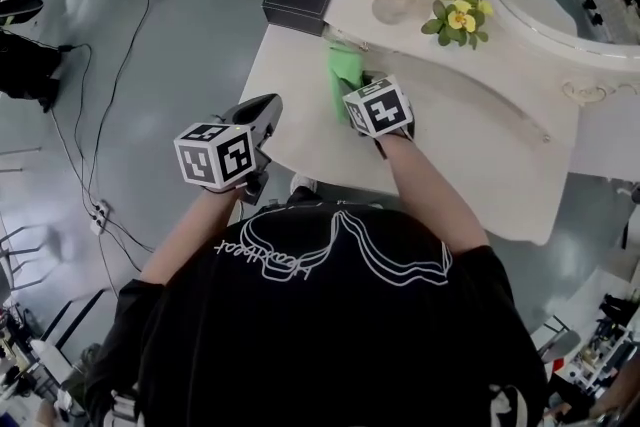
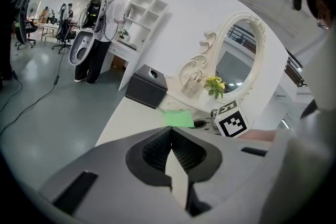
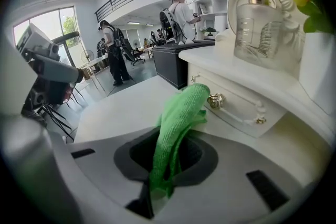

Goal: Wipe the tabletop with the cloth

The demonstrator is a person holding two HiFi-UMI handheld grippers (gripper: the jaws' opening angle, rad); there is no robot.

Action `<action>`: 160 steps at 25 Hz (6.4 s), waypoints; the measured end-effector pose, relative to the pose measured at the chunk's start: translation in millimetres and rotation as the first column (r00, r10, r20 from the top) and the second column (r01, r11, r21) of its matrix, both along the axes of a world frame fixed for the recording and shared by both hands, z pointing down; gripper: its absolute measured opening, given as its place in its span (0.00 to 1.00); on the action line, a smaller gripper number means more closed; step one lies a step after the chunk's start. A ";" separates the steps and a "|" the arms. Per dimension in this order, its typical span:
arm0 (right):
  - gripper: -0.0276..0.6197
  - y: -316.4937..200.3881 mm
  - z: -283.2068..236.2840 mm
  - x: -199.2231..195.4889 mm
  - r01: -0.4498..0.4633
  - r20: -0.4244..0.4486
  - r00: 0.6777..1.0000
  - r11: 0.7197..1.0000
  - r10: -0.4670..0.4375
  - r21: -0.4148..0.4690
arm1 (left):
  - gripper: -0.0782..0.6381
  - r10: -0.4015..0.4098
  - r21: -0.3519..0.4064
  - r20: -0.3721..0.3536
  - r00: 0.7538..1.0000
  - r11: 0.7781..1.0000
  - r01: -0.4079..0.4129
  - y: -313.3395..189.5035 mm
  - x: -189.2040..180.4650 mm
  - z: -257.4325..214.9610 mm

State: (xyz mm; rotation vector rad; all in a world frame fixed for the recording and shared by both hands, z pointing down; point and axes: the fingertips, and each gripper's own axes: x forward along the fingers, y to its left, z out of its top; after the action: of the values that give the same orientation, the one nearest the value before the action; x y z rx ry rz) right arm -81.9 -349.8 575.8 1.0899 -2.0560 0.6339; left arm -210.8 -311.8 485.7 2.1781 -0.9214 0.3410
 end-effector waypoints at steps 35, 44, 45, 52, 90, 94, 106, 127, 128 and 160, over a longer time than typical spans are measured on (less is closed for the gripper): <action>0.13 58.7 0.7 121.7 0.008 -0.014 1.000 1.000 -0.008 0.004 | 0.11 -0.052 0.034 0.002 0.999 0.998 0.052 66.4 105.3 -18.5; 0.13 68.9 -0.5 149.7 -0.001 -0.030 1.000 1.000 0.001 0.004 | 0.11 -0.032 0.033 0.016 0.999 0.999 0.031 85.0 130.3 -18.4; 0.13 70.2 -0.3 152.7 -0.003 -0.031 1.000 1.000 0.003 0.004 | 0.11 -0.031 0.035 0.016 0.999 0.999 0.030 86.4 132.6 -18.8; 0.13 80.5 -0.7 178.9 -0.028 -0.043 0.999 1.000 0.029 0.005 | 0.11 -0.020 0.039 0.012 1.000 0.999 0.020 97.3 152.4 -20.6; 0.13 146.2 -1.4 318.6 -0.208 -0.045 0.977 0.978 0.209 0.037 | 0.11 0.092 0.031 -0.024 0.996 0.995 -0.091 158.5 266.1 -7.3; 0.13 153.3 -0.3 330.3 -0.228 -0.042 0.972 0.973 0.229 0.036 | 0.11 0.116 0.021 -0.027 0.993 0.993 -0.116 165.5 278.1 -3.6; 0.13 175.9 -1.4 367.9 -0.283 -0.042 0.958 0.958 0.285 0.040 | 0.11 0.176 0.007 -0.035 0.984 0.984 -0.176 187.0 310.0 1.0; 0.13 215.9 -1.8 442.6 -0.384 -0.032 0.922 0.923 0.385 0.040 | 0.11 0.284 -0.005 -0.031 0.958 0.959 -0.284 208.3 375.9 11.6; 0.13 217.8 -1.8 447.0 -0.390 -0.033 0.920 0.920 0.391 0.041 | 0.11 0.288 -0.005 -0.031 0.957 0.958 -0.288 209.2 378.7 12.0; 0.13 284.6 -1.9 572.5 -0.570 -0.063 0.817 0.819 0.573 0.061 | 0.11 0.395 -0.017 0.000 0.919 0.918 -0.395 237.3 430.8 13.5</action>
State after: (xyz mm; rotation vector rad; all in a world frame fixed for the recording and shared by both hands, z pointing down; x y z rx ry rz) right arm 490.5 -65.1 573.9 1.7557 -1.6630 0.8241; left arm 220.0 -74.5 499.1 2.3415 -0.4679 0.5434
